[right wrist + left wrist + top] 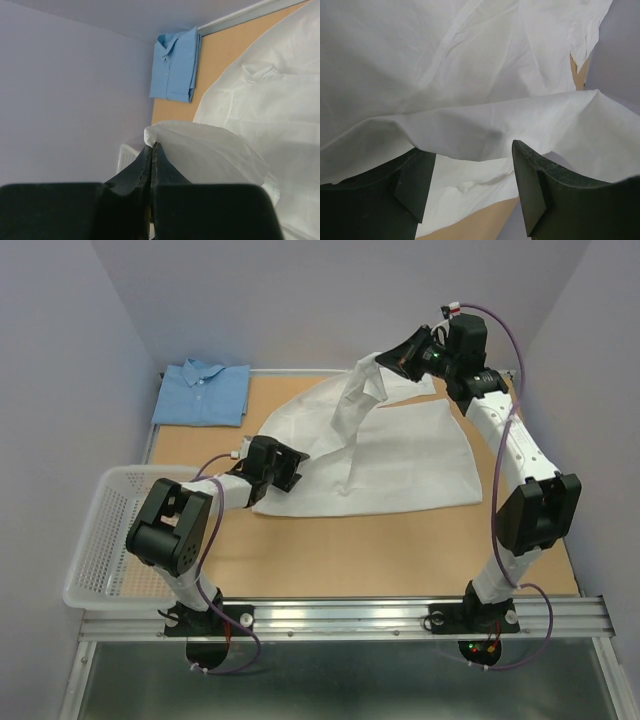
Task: Fold and stack the long sleeve shirts
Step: Fold the shirt
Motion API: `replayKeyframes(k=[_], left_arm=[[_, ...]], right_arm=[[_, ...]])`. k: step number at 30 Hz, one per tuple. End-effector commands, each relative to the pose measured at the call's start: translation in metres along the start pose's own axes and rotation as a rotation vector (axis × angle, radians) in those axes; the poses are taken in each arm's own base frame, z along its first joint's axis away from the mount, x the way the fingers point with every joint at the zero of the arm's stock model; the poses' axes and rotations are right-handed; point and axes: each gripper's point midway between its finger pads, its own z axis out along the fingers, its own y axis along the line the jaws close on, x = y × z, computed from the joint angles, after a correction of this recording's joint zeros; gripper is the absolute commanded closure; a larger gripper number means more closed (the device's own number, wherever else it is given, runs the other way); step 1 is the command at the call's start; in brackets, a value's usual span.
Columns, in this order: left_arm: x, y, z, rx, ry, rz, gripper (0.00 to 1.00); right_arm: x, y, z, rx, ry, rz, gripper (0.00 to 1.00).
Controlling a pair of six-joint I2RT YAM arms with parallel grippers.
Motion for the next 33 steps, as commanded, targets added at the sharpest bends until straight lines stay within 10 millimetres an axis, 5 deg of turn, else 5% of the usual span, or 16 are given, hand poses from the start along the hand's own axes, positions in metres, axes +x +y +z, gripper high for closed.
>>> replayKeyframes(k=[1, 8, 12, 18, 25, 29, 33], left_arm=[[-0.02, -0.01, 0.003, 0.032, -0.079, -0.054, 0.29], [-0.036, -0.005, 0.007, 0.031, -0.1, -0.101, 0.47], [-0.042, -0.002, 0.004, 0.037, -0.094, -0.118, 0.78], [-0.052, 0.004, -0.001, 0.058, -0.095, -0.133, 0.96], [-0.049, 0.0, -0.001, 0.08, -0.052, -0.102, 0.92], [-0.045, 0.006, -0.001, 0.072, -0.034, -0.089, 0.88], [-0.044, 0.011, -0.005, 0.067, -0.036, -0.066, 0.82]], right_arm=[[-0.003, 0.036, -0.019, -0.087, -0.04, -0.058, 0.99], [0.009, 0.03, -0.027, -0.079, -0.018, -0.075, 0.99], [0.025, 0.016, -0.037, -0.058, 0.011, -0.098, 0.99], [0.062, -0.018, -0.05, -0.02, 0.102, -0.141, 0.99], [0.088, -0.086, -0.067, 0.148, 0.141, -0.18, 0.99], [0.087, -0.128, -0.089, 0.276, 0.113, -0.169, 0.99], [0.071, -0.138, -0.115, 0.323, 0.045, -0.155, 0.99]])
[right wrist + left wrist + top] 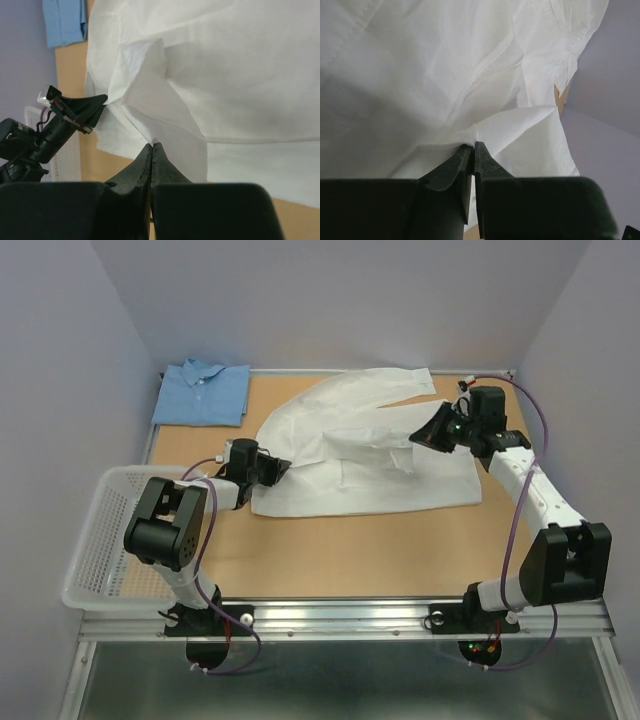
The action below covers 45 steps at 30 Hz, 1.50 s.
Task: Fold and stack the long sleeve shirts
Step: Fold the shirt
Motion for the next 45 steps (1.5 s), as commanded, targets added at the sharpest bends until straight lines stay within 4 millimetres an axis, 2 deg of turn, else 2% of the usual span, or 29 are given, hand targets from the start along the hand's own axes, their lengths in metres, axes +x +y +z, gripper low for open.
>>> replayKeyframes(k=[1, 2, 6, 10, 14, 17, 25, 29, 31, 35, 38, 42, 45], left_arm=[[0.003, -0.001, -0.008, 0.023, 0.019, 0.031, 0.78], [0.003, 0.001, -0.008, 0.02, 0.018, 0.034, 0.77], [0.003, 0.008, -0.008, -0.001, 0.02, 0.049, 0.67], [0.003, 0.01, -0.01, -0.002, 0.016, 0.066, 0.55], [0.001, 0.006, -0.015, 0.01, 0.007, 0.099, 0.42], [0.0, 0.006, -0.018, 0.008, 0.0, 0.116, 0.35], [-0.001, 0.012, -0.022, -0.008, -0.01, 0.15, 0.28], [-0.002, 0.016, -0.021, -0.018, -0.014, 0.155, 0.25], [-0.002, 0.018, -0.021, -0.023, -0.014, 0.155, 0.25], [-0.002, 0.021, -0.021, -0.029, -0.015, 0.161, 0.25], [-0.003, 0.023, -0.022, -0.036, -0.023, 0.164, 0.25], [-0.003, 0.027, -0.023, -0.043, -0.023, 0.163, 0.26], [-0.003, 0.027, -0.023, -0.042, -0.023, 0.169, 0.26]], right_arm=[[-0.023, -0.014, -0.035, 0.051, -0.113, -0.033, 0.99], [-0.03, -0.017, -0.041, 0.059, -0.127, -0.022, 0.99], [-0.047, -0.002, -0.059, 0.056, -0.166, -0.04, 0.99], [-0.04, -0.003, -0.064, 0.069, -0.139, -0.023, 0.99], [-0.02, -0.024, -0.067, 0.148, -0.107, 0.0, 0.99], [-0.015, -0.047, -0.074, 0.216, -0.111, 0.047, 1.0], [-0.007, -0.083, -0.093, 0.409, -0.137, 0.096, 0.99], [-0.002, -0.107, -0.102, 0.528, -0.137, 0.094, 0.99], [0.003, -0.128, -0.106, 0.61, -0.145, 0.104, 0.99], [0.016, -0.155, -0.102, 0.7, -0.117, 0.13, 0.99], [0.018, -0.164, -0.098, 0.718, -0.123, 0.139, 0.99], [0.014, -0.189, -0.099, 0.821, -0.173, 0.145, 0.99], [0.008, -0.197, -0.096, 0.842, -0.199, 0.142, 0.99]])
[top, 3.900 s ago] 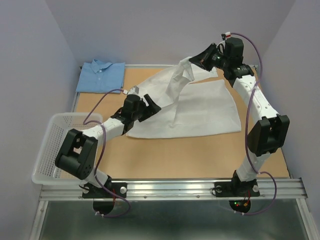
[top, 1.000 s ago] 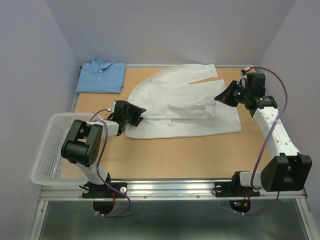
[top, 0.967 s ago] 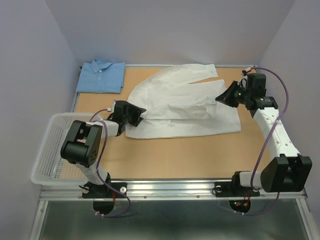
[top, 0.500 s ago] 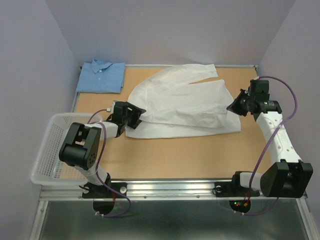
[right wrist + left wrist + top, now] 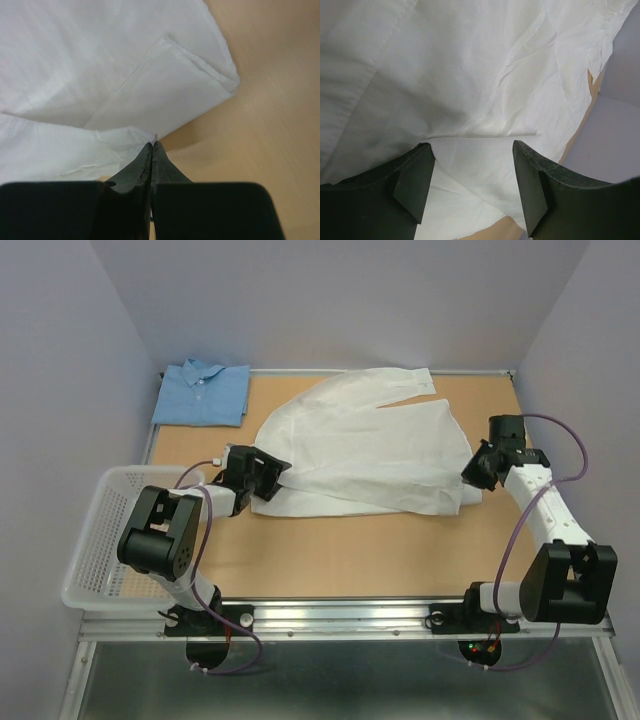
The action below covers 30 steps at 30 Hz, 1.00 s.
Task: Fold and stack the long sleeve shirts
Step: Fold the shirt
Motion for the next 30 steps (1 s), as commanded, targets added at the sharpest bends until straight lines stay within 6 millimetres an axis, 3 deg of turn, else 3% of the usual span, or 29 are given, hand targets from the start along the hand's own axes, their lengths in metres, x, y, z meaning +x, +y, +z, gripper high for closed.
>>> replayKeyframes(k=[1, 3, 11, 16, 21, 30], left_arm=[[-0.007, -0.003, -0.007, 0.014, -0.032, 0.027, 0.26], [-0.007, -0.003, -0.007, 0.021, -0.032, 0.032, 0.26], [-0.005, 0.0, -0.006, 0.028, -0.031, 0.023, 0.26], [-0.002, 0.0, -0.005, 0.041, -0.017, 0.015, 0.26], [-0.003, -0.002, -0.006, 0.05, -0.02, 0.022, 0.26], [-0.002, -0.006, -0.011, 0.067, -0.021, 0.046, 0.25]], right_arm=[[-0.028, -0.01, 0.017, 0.06, -0.13, 0.029, 0.99], [-0.028, -0.008, 0.026, 0.054, -0.126, 0.029, 0.99], [-0.063, 0.01, 0.037, 0.027, -0.203, -0.005, 0.99], [-0.061, 0.018, 0.061, -0.003, -0.177, -0.017, 0.99], [-0.066, 0.022, 0.072, -0.017, -0.193, -0.021, 0.99], [-0.06, 0.006, 0.085, 0.061, -0.191, -0.022, 0.99]])
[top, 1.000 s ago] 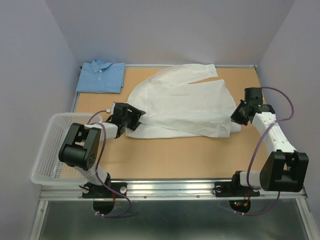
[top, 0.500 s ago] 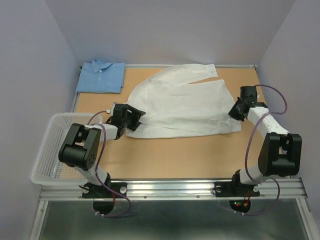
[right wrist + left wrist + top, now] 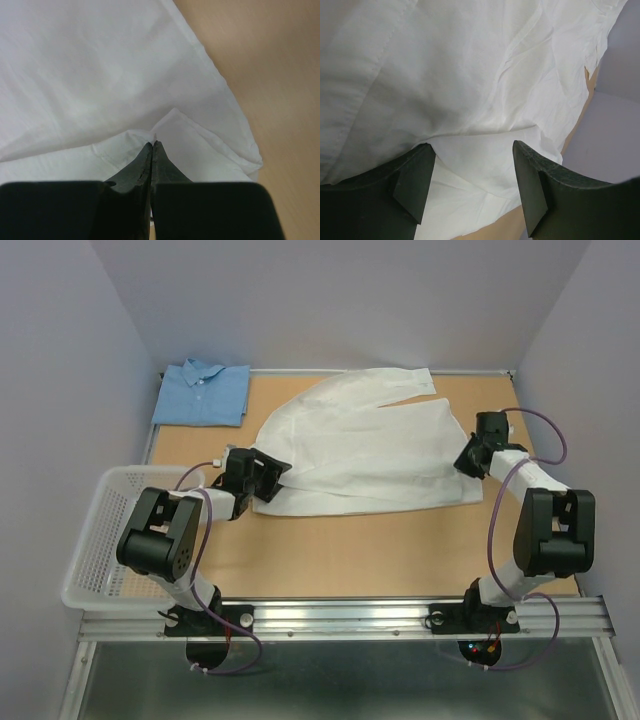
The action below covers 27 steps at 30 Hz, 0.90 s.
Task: Fold and stack the long sleeve shirts
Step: Fold the shirt
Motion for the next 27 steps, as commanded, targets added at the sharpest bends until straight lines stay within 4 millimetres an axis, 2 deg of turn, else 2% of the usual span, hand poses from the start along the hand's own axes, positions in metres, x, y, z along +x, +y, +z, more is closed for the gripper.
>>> replayKeyframes(k=[1, 3, 4, 6, 8, 9, 11, 12, 13, 14, 15, 16, 17, 18, 19, 20, 21, 22, 23, 24, 25, 27], left_arm=[[-0.006, -0.008, -0.011, 0.041, -0.029, 0.039, 0.25], [-0.007, -0.012, -0.013, 0.049, -0.034, 0.045, 0.23], [-0.008, -0.017, -0.017, 0.061, -0.04, 0.061, 0.18], [-0.012, -0.03, -0.024, 0.084, -0.053, 0.104, 0.13], [-0.014, -0.034, -0.03, 0.069, -0.058, 0.139, 0.11], [-0.02, -0.053, -0.039, 0.104, -0.082, 0.167, 0.09], [-0.023, -0.066, -0.05, 0.123, -0.094, 0.251, 0.09], [-0.022, -0.064, -0.054, 0.098, -0.085, 0.279, 0.09], [-0.023, -0.08, -0.063, 0.129, -0.088, 0.313, 0.09], [-0.022, -0.082, -0.067, 0.132, -0.084, 0.384, 0.09], [-0.019, -0.078, -0.071, 0.111, -0.064, 0.411, 0.09], [-0.016, -0.079, -0.076, 0.12, -0.051, 0.443, 0.09], [-0.011, -0.076, -0.078, 0.112, -0.035, 0.466, 0.09], [-0.005, -0.065, -0.08, 0.102, -0.01, 0.512, 0.11], [-0.004, -0.065, -0.08, 0.106, -0.009, 0.53, 0.12], [0.004, -0.056, -0.079, 0.098, 0.021, 0.545, 0.12], [0.008, -0.054, -0.077, 0.106, 0.035, 0.562, 0.13], [0.019, -0.044, -0.072, 0.105, 0.09, 0.582, 0.14], [0.024, -0.041, -0.068, 0.109, 0.114, 0.592, 0.15], [0.035, -0.037, -0.065, 0.112, 0.156, 0.611, 0.15], [0.045, -0.025, -0.056, 0.089, 0.217, 0.621, 0.15], [0.06, -0.014, -0.05, 0.071, 0.284, 0.62, 0.15]], right_arm=[[-0.03, -0.006, 0.003, 0.041, -0.104, 0.013, 0.99], [-0.028, -0.009, 0.003, 0.054, -0.104, 0.017, 0.88], [-0.027, -0.01, 0.003, 0.06, -0.102, 0.017, 0.76], [-0.033, -0.009, -0.006, 0.052, -0.12, 0.02, 0.59], [-0.039, -0.006, -0.015, 0.039, -0.137, 0.022, 0.52], [-0.045, -0.004, -0.026, 0.026, -0.154, 0.028, 0.5], [-0.048, 0.0, -0.036, 0.006, -0.164, 0.038, 0.44], [-0.049, 0.002, -0.041, -0.012, -0.167, 0.049, 0.43], [-0.047, 0.01, -0.051, -0.062, -0.161, 0.056, 0.42], [-0.045, 0.015, -0.055, -0.096, -0.152, 0.063, 0.41], [-0.042, 0.023, -0.058, -0.141, -0.135, 0.077, 0.41], [-0.029, 0.041, -0.064, -0.252, -0.073, 0.074, 0.4], [-0.023, 0.051, -0.067, -0.31, -0.046, 0.079, 0.4], [-0.017, 0.069, -0.072, -0.41, -0.009, 0.097, 0.4], [-0.013, 0.076, -0.073, -0.453, 0.008, 0.111, 0.4], [0.0, 0.079, -0.071, -0.486, 0.04, 0.123, 0.4], [0.005, 0.086, -0.071, -0.528, 0.052, 0.139, 0.4], [0.0, 0.103, -0.078, -0.631, 0.041, 0.176, 0.4], [0.018, 0.1, -0.071, -0.647, 0.078, 0.204, 0.4], [0.02, 0.104, -0.071, -0.677, 0.091, 0.254, 0.4], [0.02, 0.11, -0.07, -0.731, 0.074, 0.261, 0.41], [0.031, 0.109, -0.064, -0.752, 0.088, 0.299, 0.41]])
